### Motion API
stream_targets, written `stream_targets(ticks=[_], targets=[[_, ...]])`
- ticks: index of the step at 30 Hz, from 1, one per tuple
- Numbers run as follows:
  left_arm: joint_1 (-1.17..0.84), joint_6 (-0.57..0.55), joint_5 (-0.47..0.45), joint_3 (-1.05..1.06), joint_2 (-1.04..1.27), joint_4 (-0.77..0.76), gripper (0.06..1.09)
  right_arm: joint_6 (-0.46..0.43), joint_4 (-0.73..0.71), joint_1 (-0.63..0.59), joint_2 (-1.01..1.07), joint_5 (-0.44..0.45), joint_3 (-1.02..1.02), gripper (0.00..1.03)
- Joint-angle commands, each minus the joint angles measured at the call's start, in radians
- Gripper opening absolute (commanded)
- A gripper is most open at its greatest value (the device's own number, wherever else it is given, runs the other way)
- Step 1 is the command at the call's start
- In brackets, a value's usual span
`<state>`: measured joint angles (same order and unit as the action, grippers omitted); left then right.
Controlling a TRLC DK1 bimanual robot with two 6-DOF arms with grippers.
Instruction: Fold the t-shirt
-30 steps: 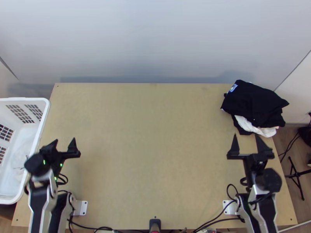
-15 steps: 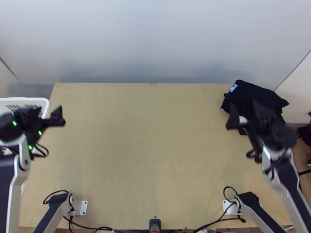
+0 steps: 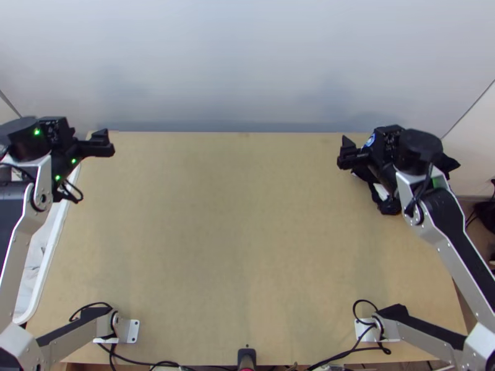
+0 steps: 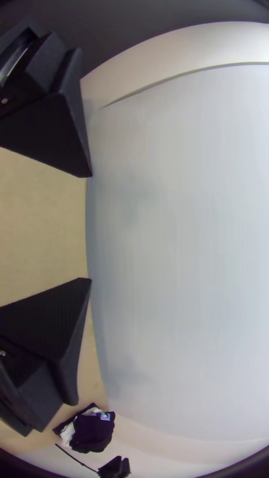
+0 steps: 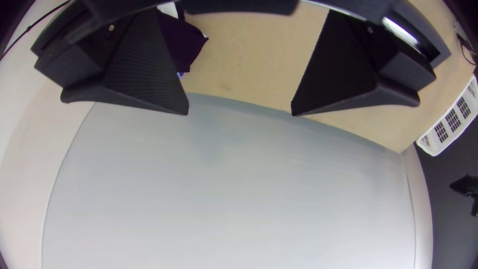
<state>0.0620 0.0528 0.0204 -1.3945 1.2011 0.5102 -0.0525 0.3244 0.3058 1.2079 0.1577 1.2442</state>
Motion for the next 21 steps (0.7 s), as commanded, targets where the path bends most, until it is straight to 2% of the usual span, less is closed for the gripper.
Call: stream_targets(ticks=[1, 6, 10, 16, 21], targets=[[-0.013, -0.013, 0.03, -0.06, 0.078, -0.007, 1.04, -0.007, 0.027, 0.009, 0.07, 0.0, 0.074, 0.96], [0.162, -0.024, 0.03, -0.074, 0.153, 0.028, 1.04, 0.039, 0.027, -0.011, 0.065, 0.0, 0.072, 0.96], [0.351, -0.014, 0.03, -0.098, 0.241, 0.074, 1.04, 0.043, 0.033, -0.01, 0.071, -0.001, 0.067, 0.96], [0.596, 0.064, 0.029, -0.132, 0.376, 0.054, 1.04, 0.046, 0.068, 0.027, 0.119, -0.003, 0.093, 0.96], [0.745, 0.147, 0.029, -0.173, 0.519, 0.054, 1.04, 0.069, 0.2, 0.061, 0.214, -0.006, 0.258, 0.96]])
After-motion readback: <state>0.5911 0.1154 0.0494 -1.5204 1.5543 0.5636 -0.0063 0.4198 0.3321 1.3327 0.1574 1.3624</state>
